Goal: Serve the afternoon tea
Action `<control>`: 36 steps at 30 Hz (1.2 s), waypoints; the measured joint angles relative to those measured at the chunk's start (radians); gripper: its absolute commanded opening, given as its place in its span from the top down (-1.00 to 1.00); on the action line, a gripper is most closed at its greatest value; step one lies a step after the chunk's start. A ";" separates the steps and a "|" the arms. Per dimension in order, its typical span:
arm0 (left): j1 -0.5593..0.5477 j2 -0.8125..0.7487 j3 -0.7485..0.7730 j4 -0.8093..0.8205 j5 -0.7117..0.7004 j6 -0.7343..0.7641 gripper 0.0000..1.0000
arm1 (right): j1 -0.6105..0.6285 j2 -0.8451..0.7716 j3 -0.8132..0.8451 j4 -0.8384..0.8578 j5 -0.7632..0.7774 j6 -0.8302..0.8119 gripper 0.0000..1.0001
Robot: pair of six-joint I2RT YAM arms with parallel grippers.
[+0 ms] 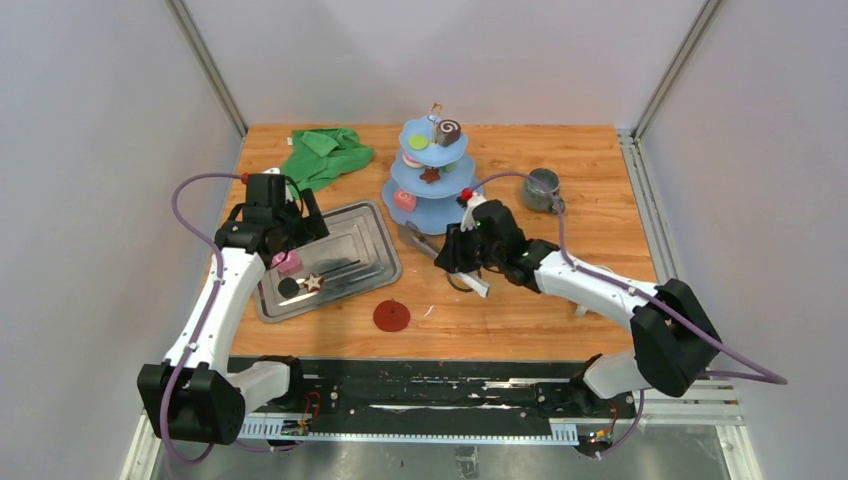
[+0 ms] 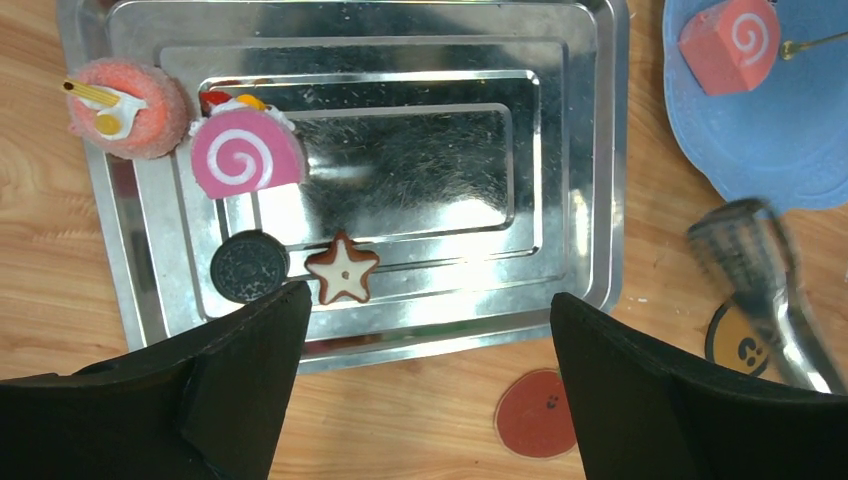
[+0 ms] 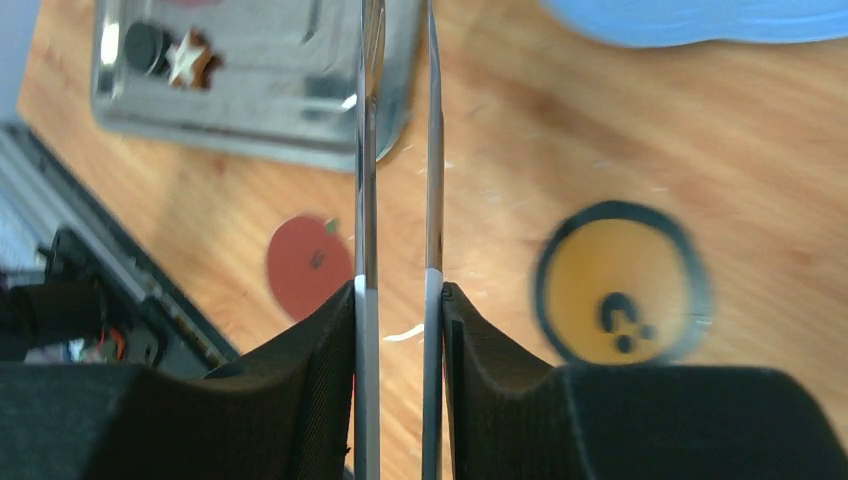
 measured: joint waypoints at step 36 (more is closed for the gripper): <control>0.034 -0.012 0.024 -0.045 -0.052 0.011 -0.90 | 0.369 0.478 0.494 -0.185 -0.027 -0.483 0.10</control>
